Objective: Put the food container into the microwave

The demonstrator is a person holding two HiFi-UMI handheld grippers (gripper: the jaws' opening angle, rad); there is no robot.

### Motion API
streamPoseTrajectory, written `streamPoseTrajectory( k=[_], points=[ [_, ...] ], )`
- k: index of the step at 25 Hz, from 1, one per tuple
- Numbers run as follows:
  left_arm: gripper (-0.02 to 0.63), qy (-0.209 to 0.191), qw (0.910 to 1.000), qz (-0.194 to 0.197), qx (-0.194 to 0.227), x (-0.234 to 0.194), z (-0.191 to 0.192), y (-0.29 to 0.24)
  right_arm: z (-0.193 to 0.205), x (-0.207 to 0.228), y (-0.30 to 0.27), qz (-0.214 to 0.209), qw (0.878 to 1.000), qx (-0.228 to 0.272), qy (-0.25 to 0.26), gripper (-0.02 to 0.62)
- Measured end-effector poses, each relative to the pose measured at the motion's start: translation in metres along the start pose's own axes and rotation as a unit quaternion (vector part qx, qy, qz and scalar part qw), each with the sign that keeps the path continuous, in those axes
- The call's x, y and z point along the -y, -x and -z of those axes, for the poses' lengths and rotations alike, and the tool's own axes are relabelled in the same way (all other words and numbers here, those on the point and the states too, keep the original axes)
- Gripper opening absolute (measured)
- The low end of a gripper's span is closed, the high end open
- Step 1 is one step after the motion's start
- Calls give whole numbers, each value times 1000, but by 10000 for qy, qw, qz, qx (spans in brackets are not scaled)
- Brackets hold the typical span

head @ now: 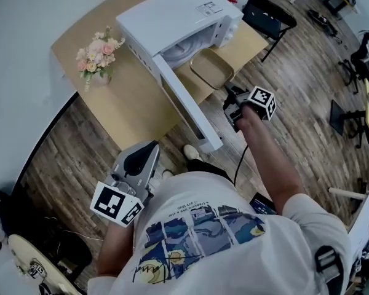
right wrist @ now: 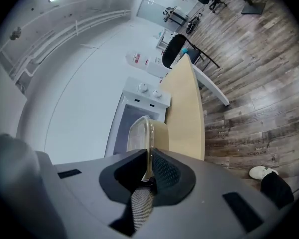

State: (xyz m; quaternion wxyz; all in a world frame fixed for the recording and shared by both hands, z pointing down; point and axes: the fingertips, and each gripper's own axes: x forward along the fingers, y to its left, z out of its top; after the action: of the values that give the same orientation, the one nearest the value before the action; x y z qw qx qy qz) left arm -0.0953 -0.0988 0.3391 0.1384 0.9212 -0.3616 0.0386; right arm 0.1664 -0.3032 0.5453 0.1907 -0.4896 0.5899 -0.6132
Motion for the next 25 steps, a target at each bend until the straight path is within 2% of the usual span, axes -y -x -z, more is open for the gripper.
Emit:
streamPoseTrajectory(
  k=[10, 25],
  points=[
    [9, 85, 9985, -533, -84, -26, -8, -29, -21, -17, -95, -5, 9991, -398, 106, 38],
    [9, 255, 9892, -1431, -190, -46, -6, -24, -36, -36, -189, -26, 9977, -630, 252, 38]
  ],
)
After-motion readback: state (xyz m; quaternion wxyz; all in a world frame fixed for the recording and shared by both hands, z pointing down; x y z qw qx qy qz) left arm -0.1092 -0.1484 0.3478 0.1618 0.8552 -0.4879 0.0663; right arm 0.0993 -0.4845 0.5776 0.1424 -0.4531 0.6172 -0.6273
